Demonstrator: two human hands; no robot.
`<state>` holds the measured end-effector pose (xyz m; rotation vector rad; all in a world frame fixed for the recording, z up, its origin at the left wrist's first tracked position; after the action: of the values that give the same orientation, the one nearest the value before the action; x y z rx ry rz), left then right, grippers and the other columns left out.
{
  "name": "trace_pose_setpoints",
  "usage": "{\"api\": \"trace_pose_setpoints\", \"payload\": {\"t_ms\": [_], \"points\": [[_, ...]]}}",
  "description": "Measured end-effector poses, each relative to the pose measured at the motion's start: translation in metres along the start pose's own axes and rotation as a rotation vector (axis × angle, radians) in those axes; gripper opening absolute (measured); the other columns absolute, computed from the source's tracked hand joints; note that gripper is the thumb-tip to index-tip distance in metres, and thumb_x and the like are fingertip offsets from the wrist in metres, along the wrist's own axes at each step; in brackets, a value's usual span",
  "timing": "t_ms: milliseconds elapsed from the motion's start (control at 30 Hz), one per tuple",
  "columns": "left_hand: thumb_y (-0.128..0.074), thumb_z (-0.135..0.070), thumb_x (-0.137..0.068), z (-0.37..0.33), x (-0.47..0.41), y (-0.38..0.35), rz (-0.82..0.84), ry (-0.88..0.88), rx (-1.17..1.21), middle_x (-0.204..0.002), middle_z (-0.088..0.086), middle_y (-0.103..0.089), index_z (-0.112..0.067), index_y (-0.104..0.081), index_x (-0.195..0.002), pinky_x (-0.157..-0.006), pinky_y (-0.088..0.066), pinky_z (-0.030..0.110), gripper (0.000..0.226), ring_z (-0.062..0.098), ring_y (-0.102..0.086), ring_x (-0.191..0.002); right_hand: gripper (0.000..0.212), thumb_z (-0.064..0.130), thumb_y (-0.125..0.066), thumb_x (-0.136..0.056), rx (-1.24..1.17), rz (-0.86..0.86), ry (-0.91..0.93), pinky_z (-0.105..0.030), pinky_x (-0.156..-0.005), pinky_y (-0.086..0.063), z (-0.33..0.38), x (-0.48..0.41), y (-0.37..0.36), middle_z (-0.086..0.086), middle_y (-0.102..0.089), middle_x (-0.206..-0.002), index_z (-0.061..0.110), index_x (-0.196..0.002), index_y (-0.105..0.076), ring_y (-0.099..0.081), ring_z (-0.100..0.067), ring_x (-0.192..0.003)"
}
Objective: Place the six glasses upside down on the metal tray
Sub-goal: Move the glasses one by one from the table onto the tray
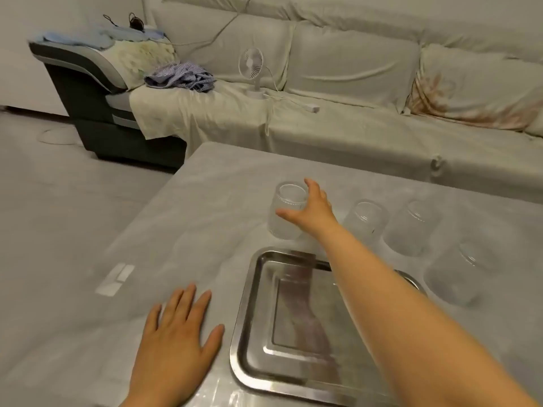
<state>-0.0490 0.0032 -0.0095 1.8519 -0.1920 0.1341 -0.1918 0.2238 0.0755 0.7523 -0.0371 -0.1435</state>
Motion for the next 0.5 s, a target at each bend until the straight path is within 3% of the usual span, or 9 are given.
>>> {"api": "trace_pose_setpoints", "payload": {"t_ms": [100, 167, 367, 500], "points": [[0.039, -0.074, -0.033, 0.002, -0.004, -0.002, -0.017, 0.005, -0.058, -0.155, -0.010, 0.005, -0.037, 0.005, -0.138, -0.116, 0.001, 0.035, 0.116, 0.010, 0.006, -0.141, 0.089, 0.034, -0.072, -0.069, -0.071, -0.037, 0.032, -0.040, -0.107, -0.027, 0.001, -0.011, -0.008, -0.008, -0.024, -0.148, 0.019, -0.138, -0.017, -0.025, -0.029, -0.133], [0.048, -0.066, -0.019, 0.003, -0.009, -0.003, -0.036, 0.001, -0.078, -0.154, -0.010, 0.007, -0.038, 0.006, -0.137, -0.116, 0.002, 0.034, 0.128, 0.010, 0.007, -0.141, 0.087, 0.031, -0.072, -0.070, -0.090, -0.061, 0.033, -0.040, -0.105, -0.030, -0.001, -0.018, -0.011, -0.009, -0.027, -0.146, 0.019, -0.137, -0.019, -0.029, -0.028, -0.131], [0.045, -0.070, -0.025, 0.002, -0.007, -0.002, -0.065, 0.003, -0.057, -0.154, -0.010, 0.006, -0.038, 0.005, -0.137, -0.116, 0.003, 0.034, 0.124, 0.010, 0.007, -0.141, 0.078, 0.023, -0.072, -0.071, -0.146, -0.115, 0.047, -0.028, -0.092, -0.035, -0.007, -0.021, -0.014, -0.010, -0.034, -0.140, 0.016, -0.133, -0.026, -0.041, -0.025, -0.123], [0.018, -0.066, -0.049, 0.002, -0.007, 0.000, -0.112, -0.015, -0.001, -0.155, -0.010, 0.002, -0.038, 0.001, -0.138, -0.116, 0.002, 0.035, 0.095, 0.010, 0.005, -0.141, 0.072, 0.020, -0.073, -0.069, -0.276, -0.240, 0.109, -0.022, -0.089, -0.033, 0.007, -0.009, 0.010, -0.007, -0.042, -0.133, 0.017, -0.129, -0.032, -0.044, -0.016, -0.113]]}}
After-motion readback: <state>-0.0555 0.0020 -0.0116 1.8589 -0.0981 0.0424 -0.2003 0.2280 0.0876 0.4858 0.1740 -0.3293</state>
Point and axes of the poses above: each hand's wrist, its own x-axis away from the middle knuckle, its own y-axis out of the back of the hand, z = x × y, the point moved 5 cm from there along -x, towards the middle knuckle
